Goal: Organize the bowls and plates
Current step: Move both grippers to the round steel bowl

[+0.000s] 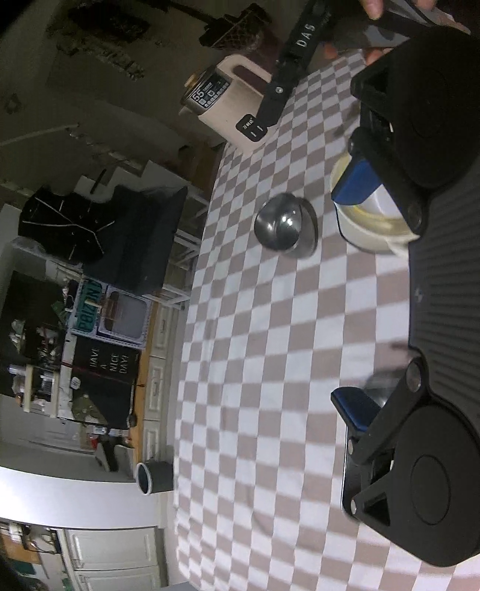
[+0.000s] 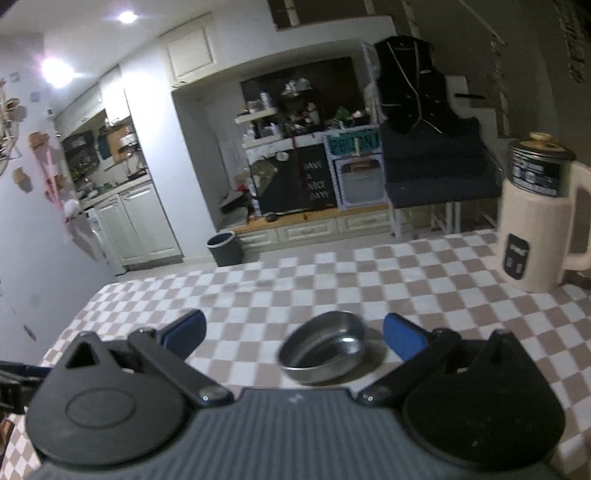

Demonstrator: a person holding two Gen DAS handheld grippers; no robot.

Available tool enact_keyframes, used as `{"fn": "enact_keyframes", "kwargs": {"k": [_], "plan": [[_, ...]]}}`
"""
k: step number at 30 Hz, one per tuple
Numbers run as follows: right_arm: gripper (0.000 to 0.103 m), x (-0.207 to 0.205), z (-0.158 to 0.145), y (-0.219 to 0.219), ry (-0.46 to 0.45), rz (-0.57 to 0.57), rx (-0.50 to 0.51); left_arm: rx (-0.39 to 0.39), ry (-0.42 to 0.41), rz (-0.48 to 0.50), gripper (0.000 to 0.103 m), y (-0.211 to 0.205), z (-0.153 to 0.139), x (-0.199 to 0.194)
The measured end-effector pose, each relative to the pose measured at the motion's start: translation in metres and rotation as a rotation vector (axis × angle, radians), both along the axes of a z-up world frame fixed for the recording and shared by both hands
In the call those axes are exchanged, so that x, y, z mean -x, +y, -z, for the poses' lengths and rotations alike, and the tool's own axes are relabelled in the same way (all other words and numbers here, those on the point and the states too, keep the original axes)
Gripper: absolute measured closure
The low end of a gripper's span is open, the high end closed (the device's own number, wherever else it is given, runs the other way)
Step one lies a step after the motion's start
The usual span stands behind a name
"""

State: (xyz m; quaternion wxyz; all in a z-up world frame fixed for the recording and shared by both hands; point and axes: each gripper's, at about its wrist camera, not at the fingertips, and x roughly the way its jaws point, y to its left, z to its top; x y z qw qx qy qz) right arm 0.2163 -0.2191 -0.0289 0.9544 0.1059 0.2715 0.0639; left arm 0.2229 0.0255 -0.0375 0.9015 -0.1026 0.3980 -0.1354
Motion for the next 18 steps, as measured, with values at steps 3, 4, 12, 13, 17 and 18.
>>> {"fn": "enact_keyframes", "kwargs": {"k": [3,4,12,13,17,18], "plan": [[0.000,-0.011,0.004,-0.014,0.019,0.053,0.077,0.049,0.020,-0.009,0.001,-0.015,0.006,-0.012],[0.000,-0.014,0.006,-0.019,0.028,0.069,0.092,0.072,0.032,-0.015,0.002,-0.019,0.009,-0.017],[0.029,-0.063,0.034,-0.046,0.107,0.031,0.012,0.258,0.151,-0.065,0.045,-0.051,0.041,-0.058],[0.031,-0.069,0.036,-0.045,0.104,0.021,0.015,0.261,0.156,-0.065,0.047,-0.053,0.044,-0.063],[0.047,-0.090,0.044,-0.038,0.107,-0.058,0.051,0.272,0.176,-0.085,0.066,-0.061,0.056,-0.086],[0.053,-0.097,0.047,-0.036,0.120,-0.072,0.060,0.265,0.177,-0.089,0.073,-0.063,0.059,-0.092]]}}
